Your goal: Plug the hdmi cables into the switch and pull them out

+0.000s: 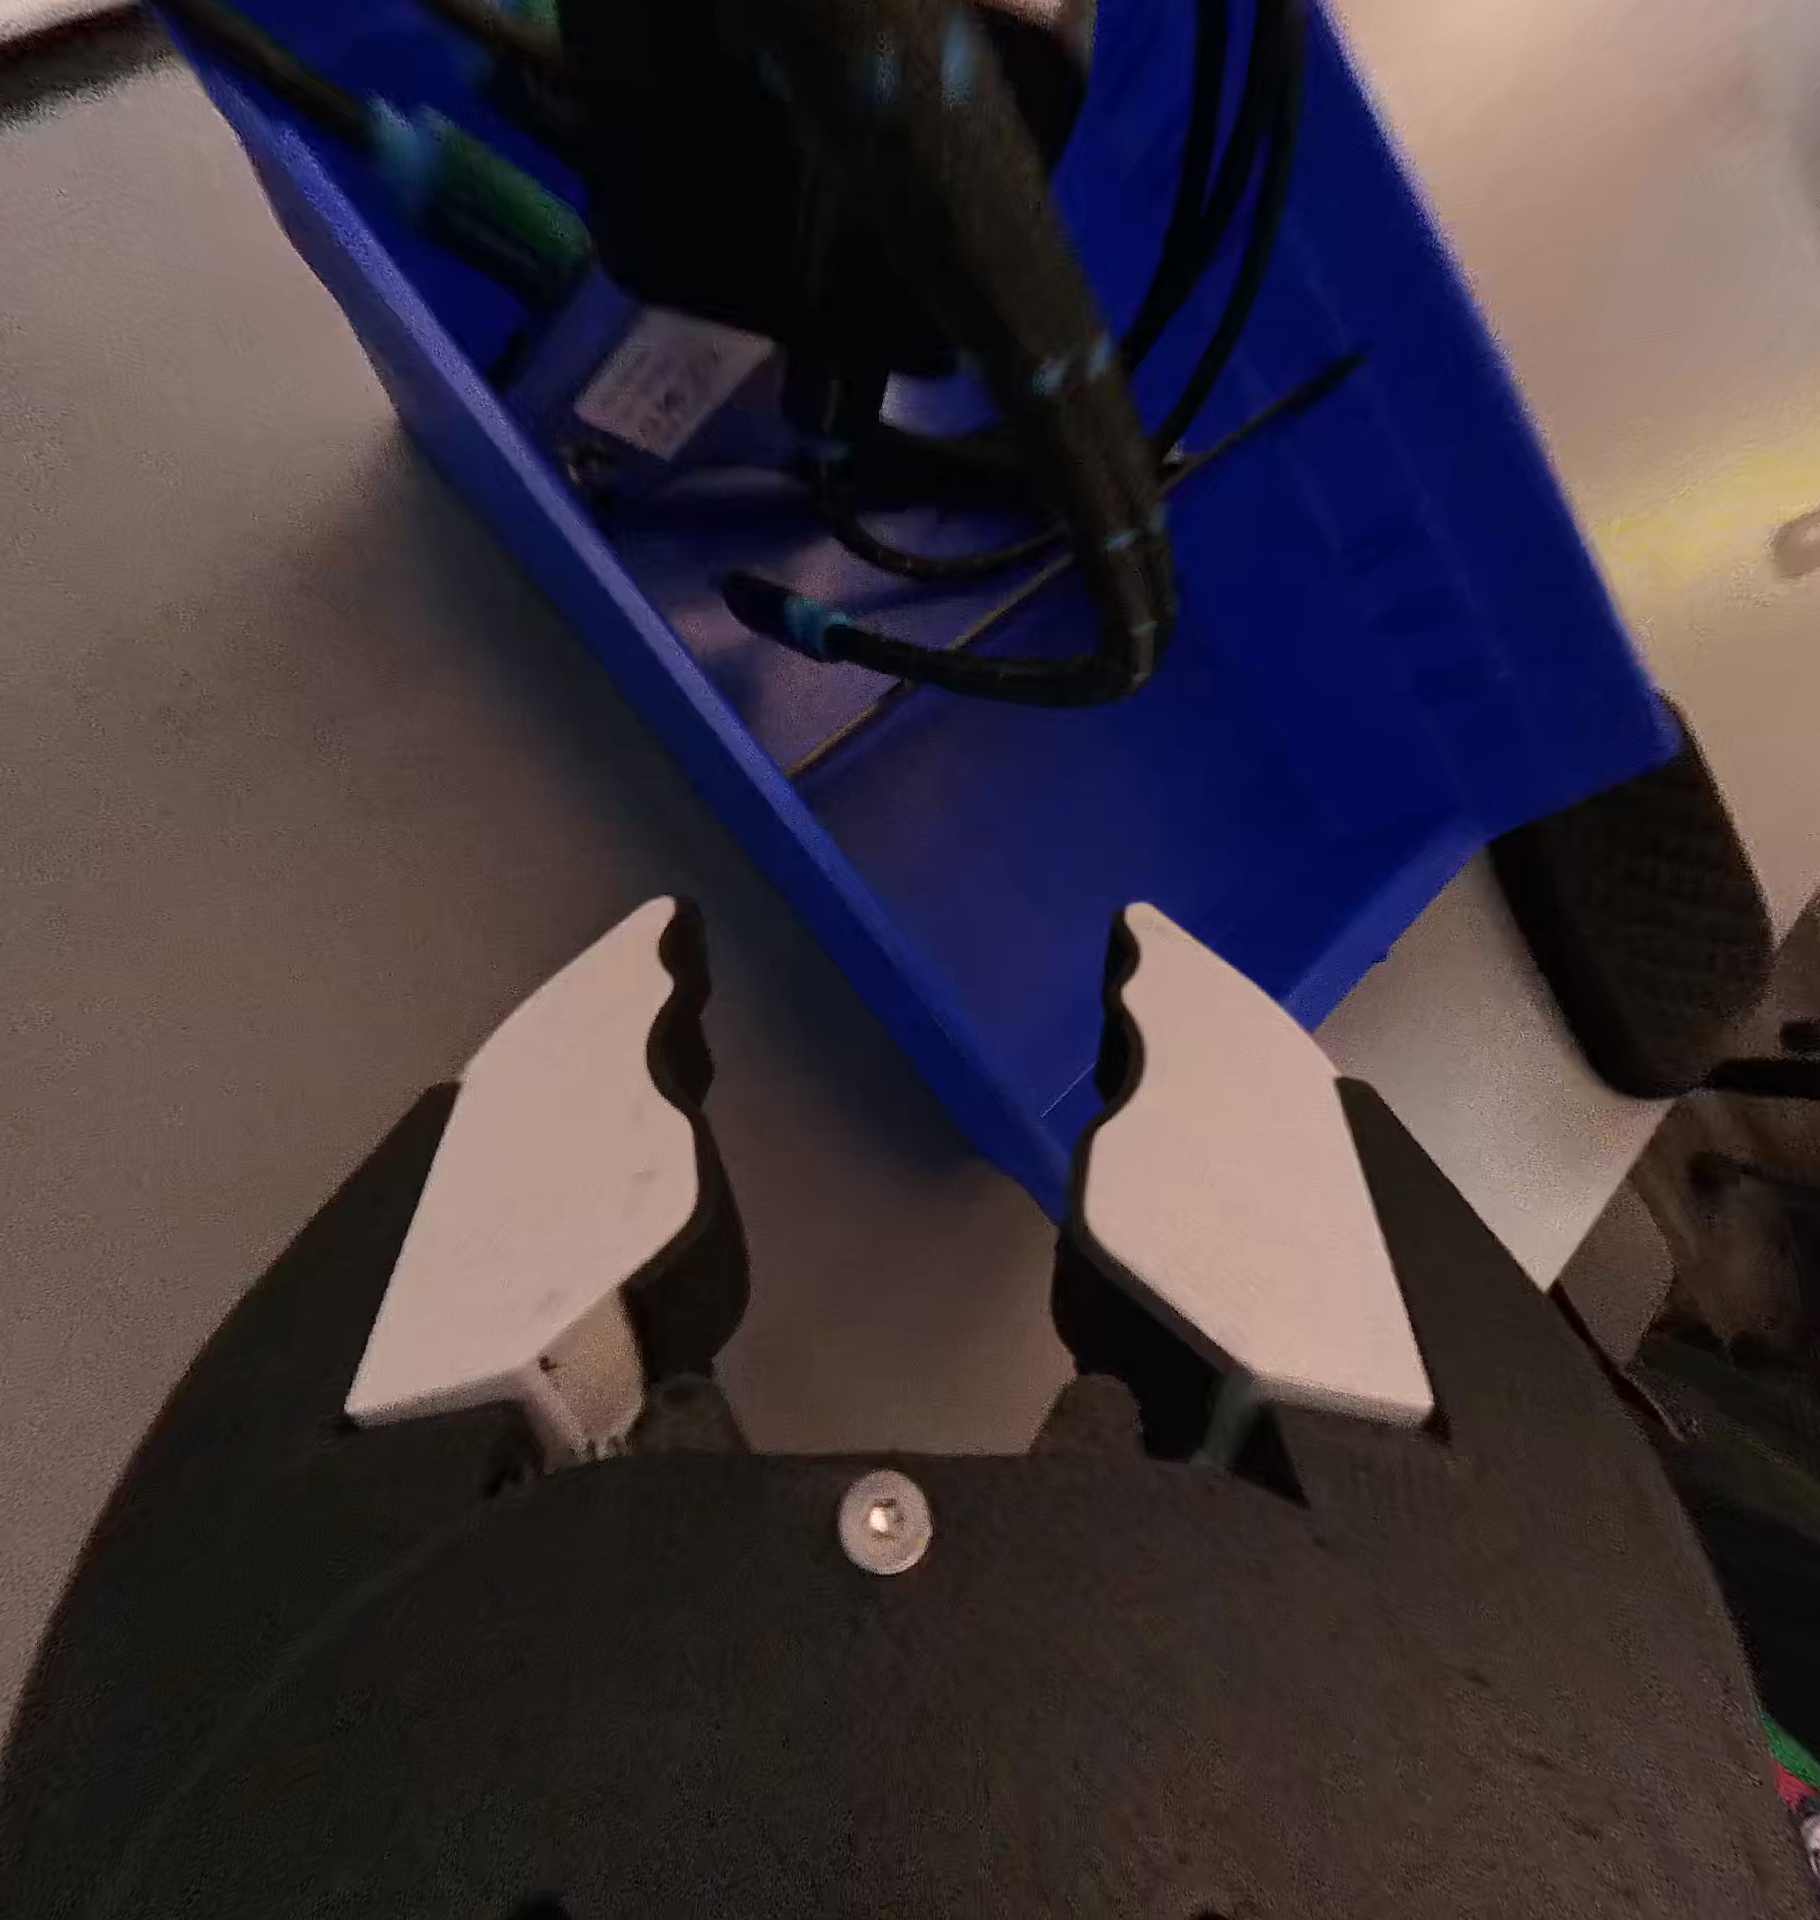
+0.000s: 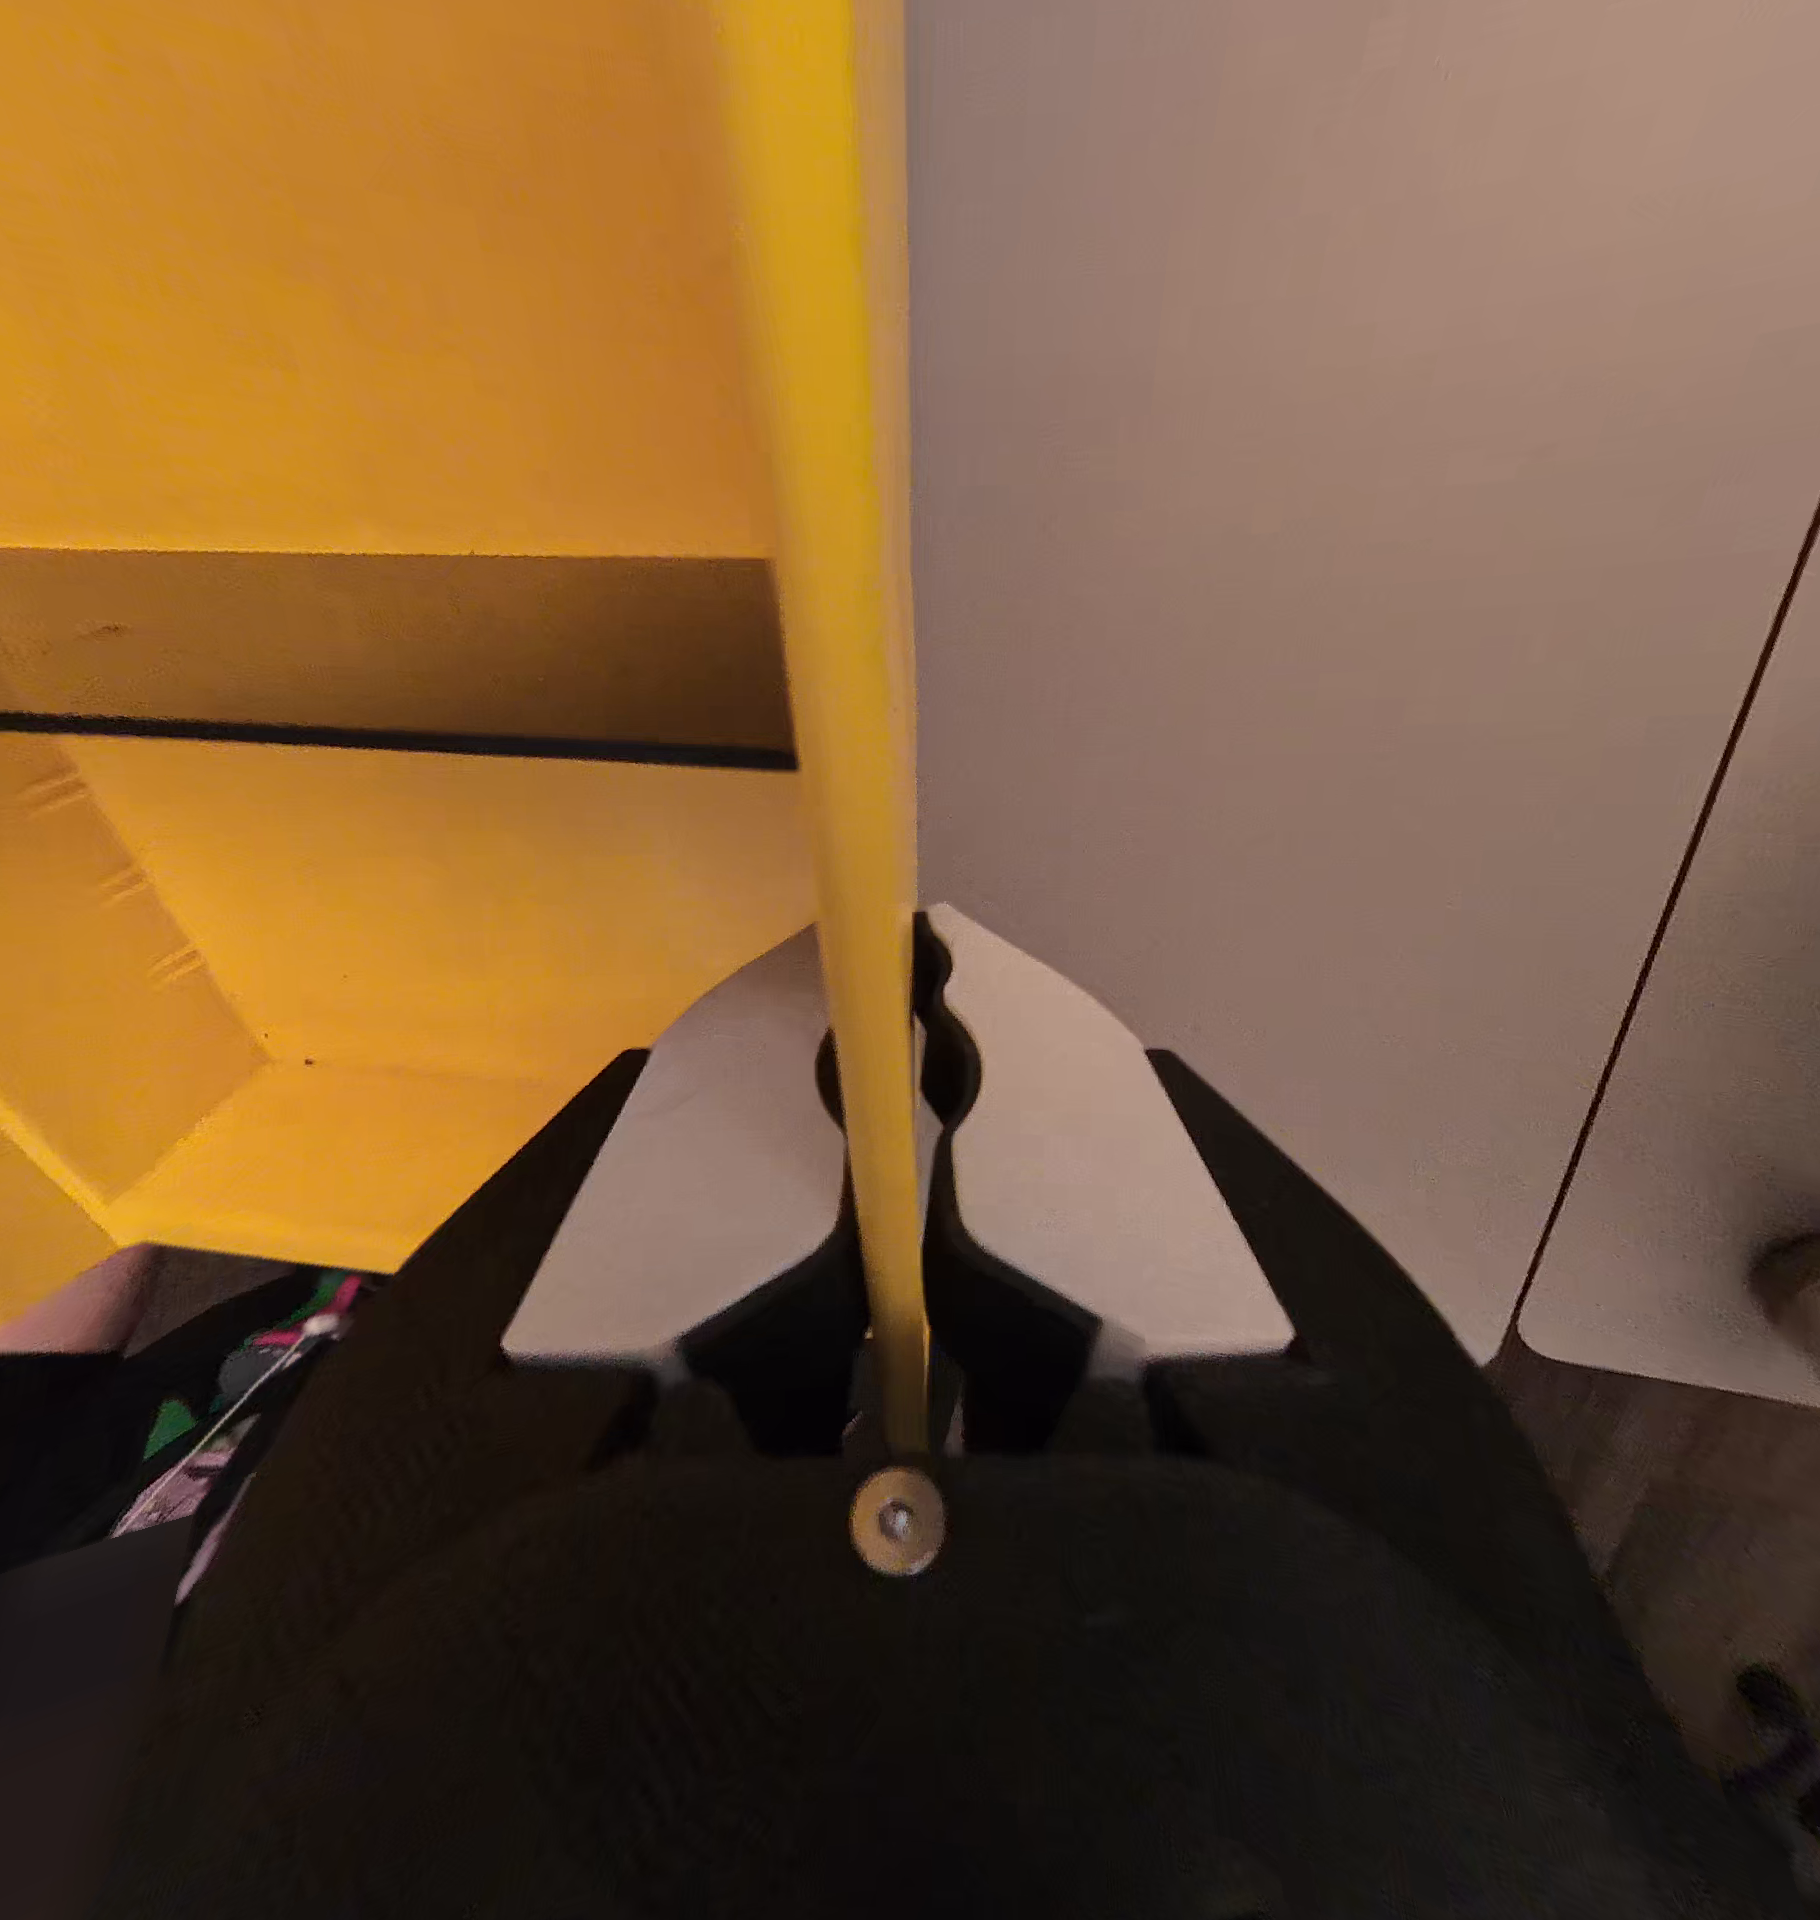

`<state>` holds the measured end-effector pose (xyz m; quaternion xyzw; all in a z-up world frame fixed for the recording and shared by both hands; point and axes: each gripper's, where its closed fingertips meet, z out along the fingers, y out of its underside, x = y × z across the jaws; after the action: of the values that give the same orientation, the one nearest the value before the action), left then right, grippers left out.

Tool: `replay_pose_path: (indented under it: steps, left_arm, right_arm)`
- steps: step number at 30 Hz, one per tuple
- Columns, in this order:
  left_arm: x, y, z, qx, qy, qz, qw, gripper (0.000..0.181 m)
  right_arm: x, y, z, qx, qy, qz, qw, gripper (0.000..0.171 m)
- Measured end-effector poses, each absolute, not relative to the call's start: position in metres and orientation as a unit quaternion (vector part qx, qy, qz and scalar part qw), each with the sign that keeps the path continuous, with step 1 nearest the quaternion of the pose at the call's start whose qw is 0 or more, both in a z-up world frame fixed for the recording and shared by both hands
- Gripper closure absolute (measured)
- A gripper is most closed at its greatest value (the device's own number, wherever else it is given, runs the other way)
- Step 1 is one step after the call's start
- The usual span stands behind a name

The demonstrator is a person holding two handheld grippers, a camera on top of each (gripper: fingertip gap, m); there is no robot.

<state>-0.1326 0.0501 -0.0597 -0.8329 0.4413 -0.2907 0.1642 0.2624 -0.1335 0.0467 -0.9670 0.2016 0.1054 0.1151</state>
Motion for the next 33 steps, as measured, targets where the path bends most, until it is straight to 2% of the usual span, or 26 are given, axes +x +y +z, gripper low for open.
replay_pose_path:
  steps: [2, 3, 5, 6, 8, 10, 11, 13, 16, 19, 22, 29, 33]
  left_arm:
    - [-0.130, 0.047, -0.080, -0.842, 0.450, -0.264, 0.136, 0.118]
    - [-0.130, 0.047, -0.087, -0.847, 0.449, -0.256, 0.124, 0.116]
    - [-0.123, 0.041, -0.089, -0.848, 0.434, -0.289, 0.100, 0.136]
    - [-0.122, 0.039, -0.090, -0.849, 0.428, -0.297, 0.087, 0.136]
    - [-0.124, 0.040, -0.092, -0.853, 0.423, -0.300, 0.067, 0.142]
    - [-0.135, 0.046, -0.088, -0.851, 0.420, -0.309, 0.053, 0.162]
    - [-0.143, 0.053, -0.087, -0.851, 0.421, -0.310, 0.051, 0.164]
    - [-0.164, 0.069, -0.086, -0.864, 0.394, -0.310, 0.052, 0.167]
    - [-0.210, 0.108, -0.086, -0.889, 0.368, -0.249, 0.112, 0.174]
    - [-0.261, 0.135, -0.085, -0.907, 0.326, -0.226, 0.139, 0.171]
    - [-0.309, 0.141, -0.084, -0.919, 0.272, -0.254, 0.133, 0.173]
    - [-0.418, 0.169, -0.083, -0.947, 0.119, -0.215, 0.207, 0.175]
    - [-0.458, 0.177, -0.082, -0.947, 0.095, -0.190, 0.243, 0.176]
  right_arm:
    - [0.276, -0.152, -0.004, -0.965, 0.223, 0.113, 0.082, 0.165]
    - [0.280, -0.158, -0.028, -0.964, 0.229, 0.119, 0.068, 0.165]
    - [0.282, -0.168, -0.070, -0.961, 0.236, 0.137, 0.042, 0.167]
    - [0.281, -0.171, -0.088, -0.960, 0.235, 0.147, 0.030, 0.168]
    - [0.279, -0.173, -0.118, -0.955, 0.247, 0.162, 0.012, 0.169]
    - [0.287, -0.169, -0.139, -0.959, 0.249, 0.136, 0.020, 0.167]
    - [0.291, -0.166, -0.145, -0.963, 0.240, 0.123, 0.028, 0.168]
    - [0.293, -0.161, -0.149, -0.968, 0.224, 0.106, 0.037, 0.168]
    - [0.286, -0.156, -0.148, -0.971, 0.215, 0.101, 0.041, 0.168]
    - [0.281, -0.156, -0.147, -0.977, 0.199, 0.068, 0.031, 0.167]
    - [0.274, -0.155, -0.147, -0.980, 0.182, 0.075, 0.030, 0.167]
    - [0.296, -0.169, -0.147, -0.977, 0.196, 0.079, 0.016, 0.167]
    - [0.310, -0.184, -0.147, -0.977, 0.201, 0.075, 0.013, 0.168]
